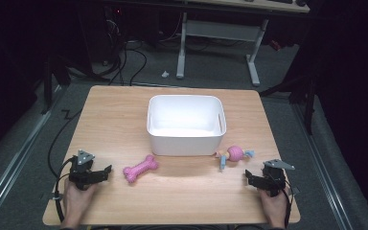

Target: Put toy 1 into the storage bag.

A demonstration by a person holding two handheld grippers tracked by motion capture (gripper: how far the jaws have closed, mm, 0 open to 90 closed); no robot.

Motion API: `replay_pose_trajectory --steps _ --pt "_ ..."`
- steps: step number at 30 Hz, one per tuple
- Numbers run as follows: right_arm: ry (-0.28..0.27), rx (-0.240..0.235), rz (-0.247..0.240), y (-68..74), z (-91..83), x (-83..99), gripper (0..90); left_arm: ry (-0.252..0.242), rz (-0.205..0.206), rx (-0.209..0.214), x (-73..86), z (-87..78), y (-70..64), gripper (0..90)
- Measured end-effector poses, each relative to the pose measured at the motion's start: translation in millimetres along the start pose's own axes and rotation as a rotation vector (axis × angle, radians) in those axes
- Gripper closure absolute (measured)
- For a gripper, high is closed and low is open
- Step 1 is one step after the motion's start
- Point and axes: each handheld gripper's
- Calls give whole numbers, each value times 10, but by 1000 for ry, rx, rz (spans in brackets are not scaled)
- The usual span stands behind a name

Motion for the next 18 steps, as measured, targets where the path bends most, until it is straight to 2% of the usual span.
replay_pose_trajectory --steps 13,18 --pt "-6 6 8 -2 -3 2 194 2 0 -4 28 -35 5 151" --pt "-6 8 9 -3 -3 1 198 6 3 21 37 -60 9 156"
Point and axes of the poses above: each handheld gripper's, and its own axes: z roughly forward along the jaws, x roughly out of its underside, y roughly to its left, and after that the axes turned 2 degrees about -y, right-handed
